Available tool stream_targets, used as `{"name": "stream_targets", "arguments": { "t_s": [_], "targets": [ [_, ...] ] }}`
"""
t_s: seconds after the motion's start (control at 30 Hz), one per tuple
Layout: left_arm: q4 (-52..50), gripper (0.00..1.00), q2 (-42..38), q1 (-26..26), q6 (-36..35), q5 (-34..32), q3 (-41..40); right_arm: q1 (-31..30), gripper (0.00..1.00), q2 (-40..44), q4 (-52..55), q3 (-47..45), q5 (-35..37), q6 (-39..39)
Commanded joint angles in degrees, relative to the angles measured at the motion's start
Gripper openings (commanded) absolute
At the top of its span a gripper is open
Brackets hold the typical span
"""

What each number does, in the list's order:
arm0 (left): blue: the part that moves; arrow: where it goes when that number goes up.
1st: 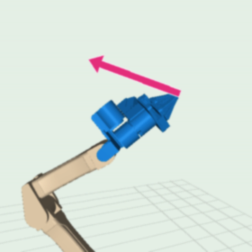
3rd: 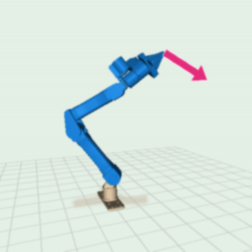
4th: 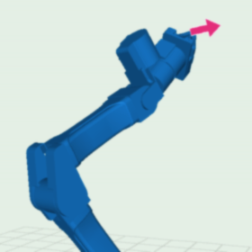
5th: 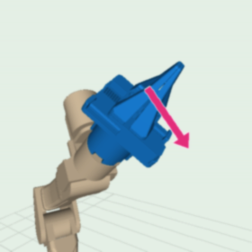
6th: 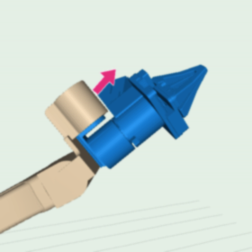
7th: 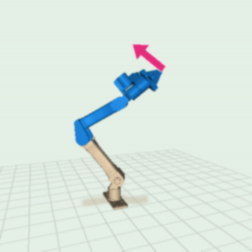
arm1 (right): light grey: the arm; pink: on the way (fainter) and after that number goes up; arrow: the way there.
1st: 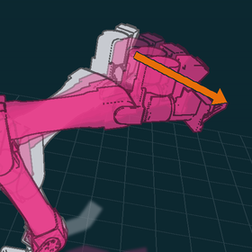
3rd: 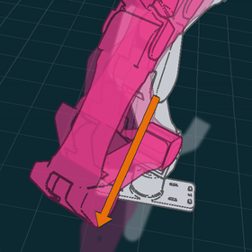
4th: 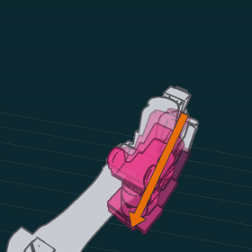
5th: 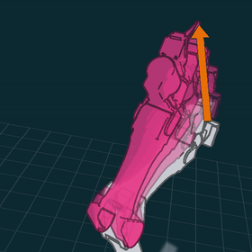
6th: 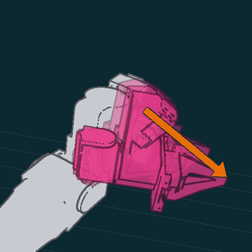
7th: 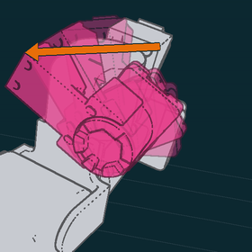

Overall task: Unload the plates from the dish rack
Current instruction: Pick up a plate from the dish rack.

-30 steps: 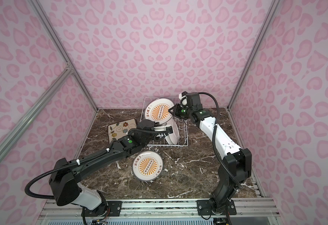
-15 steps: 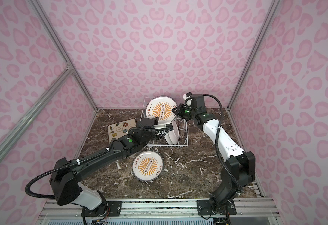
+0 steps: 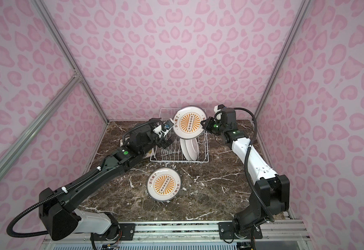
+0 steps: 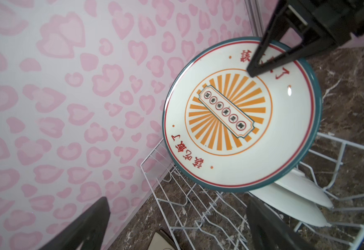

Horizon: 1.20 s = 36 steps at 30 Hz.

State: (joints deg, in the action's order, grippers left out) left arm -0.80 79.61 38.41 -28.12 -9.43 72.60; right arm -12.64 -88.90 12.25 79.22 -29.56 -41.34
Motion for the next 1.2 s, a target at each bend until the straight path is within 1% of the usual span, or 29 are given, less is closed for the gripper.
{"name": "stream_targets", "arguments": {
  "t_s": [0.0,0.13,0.2,0.3,0.4,0.47,0.53,0.57,0.7,0.8,0.97,1.03,1.17],
  "targets": [
    [-1.42,0.97,-0.34,-3.08,15.60,9.66,2.39,0.03,0.00,0.22,-5.56,-0.62,-0.53,0.17],
    [-5.15,0.97,1.38,-8.85,28.94,19.58,6.85,0.12,0.00,0.30,-6.81,-0.97,-1.37,1.24],
    [-3.94,0.97,2.15,-11.46,35.21,24.82,6.95,0.06,0.00,0.42,-7.91,-1.47,-1.55,1.65],
    [-0.69,0.97,3.89,-14.42,44.12,30.52,6.66,0.08,0.00,0.66,-9.42,-2.03,-2.22,1.97],
    [-0.53,0.97,7.53,-16.56,49.93,37.69,8.69,0.10,0.00,0.66,-10.99,-2.71,-3.24,2.29],
    [-1.97,0.97,10.47,-16.90,52.25,41.35,10.80,0.10,0.00,0.75,-10.94,-2.84,-3.55,2.95],
    [-5.51,0.97,14.25,-17.03,53.83,46.17,14.71,0.08,0.00,0.86,-11.08,-3.00,-4.20,3.63],
    [-6.77,0.98,15.69,-17.05,54.75,47.26,16.40,0.10,0.00,0.94,-11.33,-3.16,-4.59,3.80],
    [-5.58,1.00,19.82,-17.10,59.17,50.77,18.19,0.08,0.00,1.62,-12.88,-4.23,-5.30,4.41],
    [-3.39,0.98,21.99,-17.14,61.78,54.41,18.80,0.08,0.00,1.90,-13.57,-4.60,-6.08,4.46],
    [-7.20,0.94,24.85,-17.21,61.54,55.92,21.69,0.08,0.00,1.96,-14.22,-5.02,-6.67,4.72],
    [-7.24,0.89,25.64,-17.15,61.81,57.71,22.29,0.08,0.00,1.51,-14.53,-5.12,-7.37,4.69],
    [-6.76,0.74,26.70,-17.18,62.67,60.55,23.02,0.08,0.00,0.04,-14.88,-4.48,-8.96,3.88]
  ]
}}
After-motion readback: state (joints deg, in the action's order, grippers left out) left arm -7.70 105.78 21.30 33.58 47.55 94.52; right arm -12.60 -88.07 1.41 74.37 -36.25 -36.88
